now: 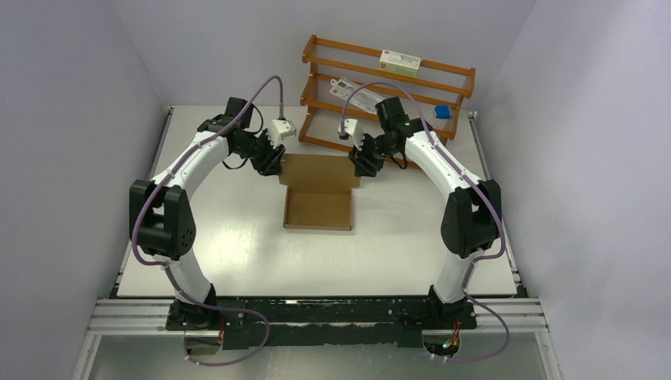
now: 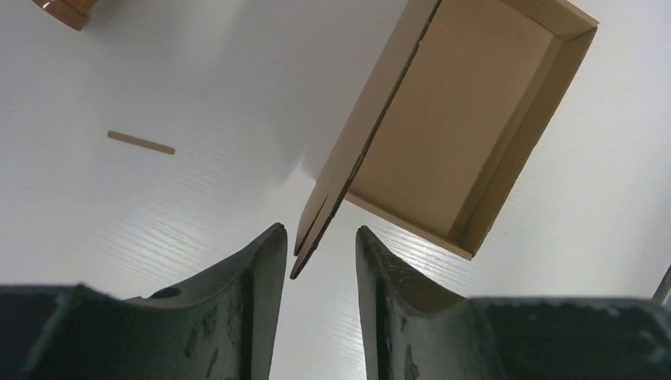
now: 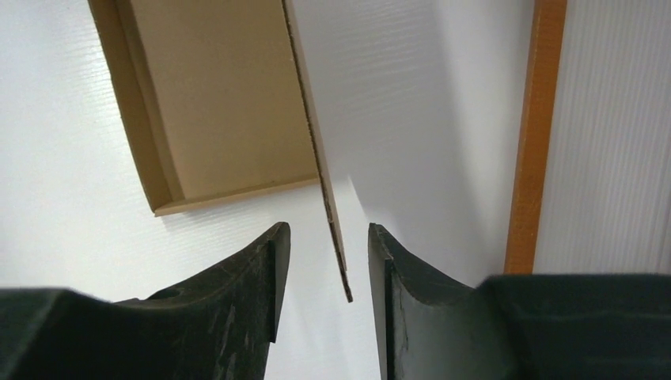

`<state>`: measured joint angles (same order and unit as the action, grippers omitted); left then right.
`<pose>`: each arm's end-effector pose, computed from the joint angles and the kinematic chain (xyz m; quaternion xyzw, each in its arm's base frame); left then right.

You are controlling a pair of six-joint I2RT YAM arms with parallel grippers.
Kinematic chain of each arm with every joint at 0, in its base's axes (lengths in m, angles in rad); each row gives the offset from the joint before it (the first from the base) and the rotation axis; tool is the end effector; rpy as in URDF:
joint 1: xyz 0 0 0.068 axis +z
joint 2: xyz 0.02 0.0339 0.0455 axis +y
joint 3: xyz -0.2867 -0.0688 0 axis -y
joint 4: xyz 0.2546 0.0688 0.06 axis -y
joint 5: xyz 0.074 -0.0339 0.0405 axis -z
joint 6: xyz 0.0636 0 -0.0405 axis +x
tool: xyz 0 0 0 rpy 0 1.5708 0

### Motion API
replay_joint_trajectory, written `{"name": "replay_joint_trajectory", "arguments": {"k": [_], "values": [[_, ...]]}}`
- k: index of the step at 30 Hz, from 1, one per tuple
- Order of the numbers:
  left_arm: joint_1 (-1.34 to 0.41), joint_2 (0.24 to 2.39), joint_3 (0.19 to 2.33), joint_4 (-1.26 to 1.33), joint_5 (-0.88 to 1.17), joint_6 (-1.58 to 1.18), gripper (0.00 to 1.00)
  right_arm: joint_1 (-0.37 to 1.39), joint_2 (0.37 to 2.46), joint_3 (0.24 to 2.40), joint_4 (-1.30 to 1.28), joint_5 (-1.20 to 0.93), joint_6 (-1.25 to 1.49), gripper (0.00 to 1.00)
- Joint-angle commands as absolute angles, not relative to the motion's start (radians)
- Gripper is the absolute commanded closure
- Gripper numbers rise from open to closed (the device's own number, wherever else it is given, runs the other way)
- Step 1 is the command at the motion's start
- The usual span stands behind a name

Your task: Fold the paper box

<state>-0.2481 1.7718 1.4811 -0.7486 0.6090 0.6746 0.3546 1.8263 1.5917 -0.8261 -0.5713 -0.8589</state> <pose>0.3810 -0.1341 0.2702 0.4803 0.7892 -0.2297 0.3061 0.3784 0.1768 0.2788 -0.5878 0.7222 0.2036 0.3024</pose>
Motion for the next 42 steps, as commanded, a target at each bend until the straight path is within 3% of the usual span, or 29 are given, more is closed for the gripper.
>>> {"name": "replay_joint_trajectory", "arguments": {"k": [1,13,19,26,32,37,42], "values": [[-0.247,1.778,1.507,-0.777,0.674,0.715,0.59,0.349,1.841,1.620,-0.864,-0.607,-0.887,0.57],[-0.252,1.795,1.514,-0.790,0.686,0.714,0.83,0.348,1.865,1.623,-0.864,-0.600,-0.890,0.78],[-0.256,1.793,1.510,-0.787,0.671,0.710,0.95,0.346,1.856,1.613,-0.841,-0.596,-0.873,0.95],[-0.255,1.784,1.499,-0.776,0.641,0.703,0.95,0.335,1.823,1.580,-0.812,-0.612,-0.868,0.83],[-0.256,1.790,1.502,-0.779,0.649,0.705,0.94,0.316,1.803,1.566,-0.801,-0.648,-0.876,0.78],[-0.256,1.789,1.501,-0.782,0.656,0.707,0.93,0.314,1.812,1.571,-0.809,-0.670,-0.880,0.85],[-0.256,1.797,1.508,-0.792,0.676,0.709,0.79,0.313,1.836,1.599,-0.842,-0.687,-0.891,0.94]]}}
